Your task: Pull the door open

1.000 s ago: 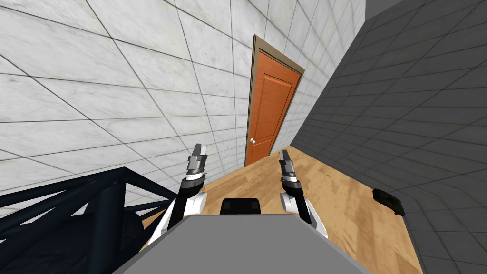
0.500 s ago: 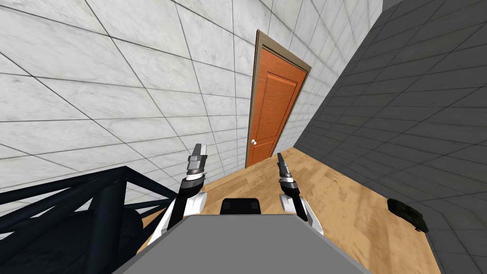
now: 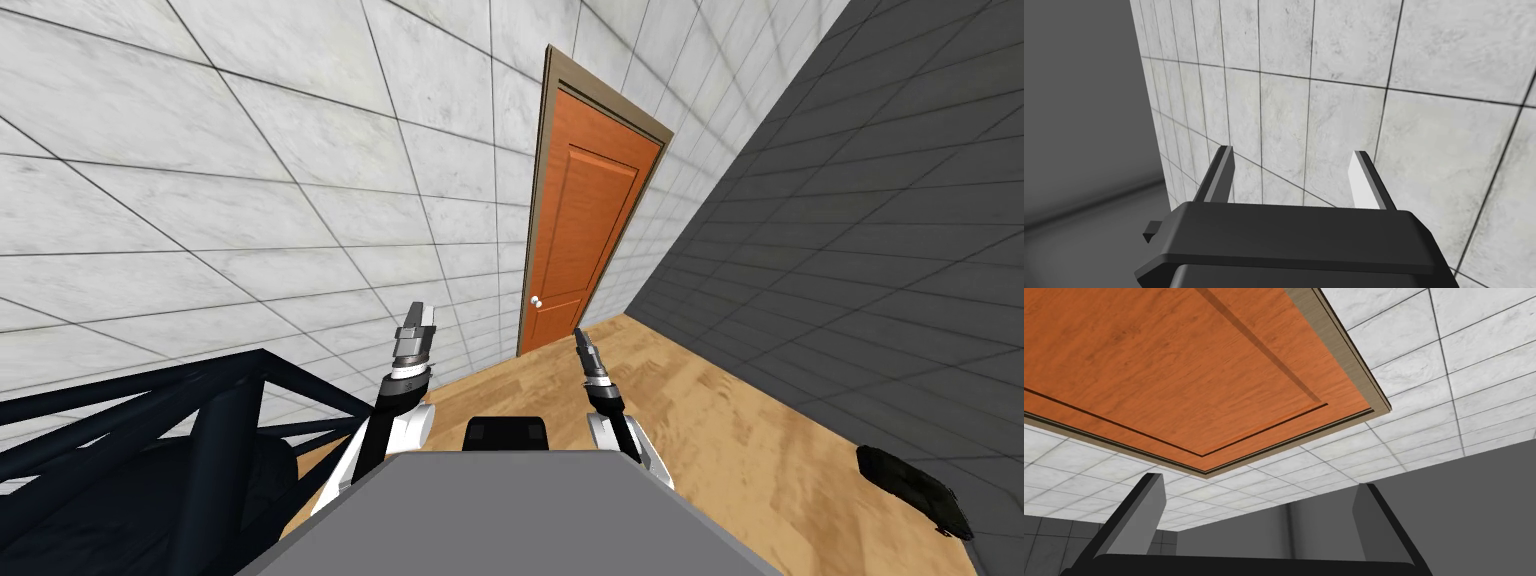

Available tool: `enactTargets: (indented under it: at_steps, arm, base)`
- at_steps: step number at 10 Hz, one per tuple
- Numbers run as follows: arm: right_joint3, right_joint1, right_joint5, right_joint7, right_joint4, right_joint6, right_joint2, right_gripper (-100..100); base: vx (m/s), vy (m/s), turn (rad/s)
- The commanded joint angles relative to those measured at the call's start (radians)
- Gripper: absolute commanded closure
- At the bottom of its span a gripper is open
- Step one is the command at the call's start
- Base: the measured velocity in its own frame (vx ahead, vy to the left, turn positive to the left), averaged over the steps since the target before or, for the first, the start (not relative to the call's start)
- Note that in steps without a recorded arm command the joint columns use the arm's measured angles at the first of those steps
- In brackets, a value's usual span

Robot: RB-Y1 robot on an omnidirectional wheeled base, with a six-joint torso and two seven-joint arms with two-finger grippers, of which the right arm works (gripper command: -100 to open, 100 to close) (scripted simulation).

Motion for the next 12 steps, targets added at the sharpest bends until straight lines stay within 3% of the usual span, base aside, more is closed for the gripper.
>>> enactTargets:
  at_steps: [1, 12]
  arm:
    - [-0.002, -0.005, 0.015, 0.043, 0.048, -0.017, -0.007, -100]
    - [-0.012, -0.064, 0.114, 0.312, 0.36, -0.105, -0.045, -100]
  base:
    - [0.066, -0.053, 0.08]
    - [0.087, -0.047, 0.071]
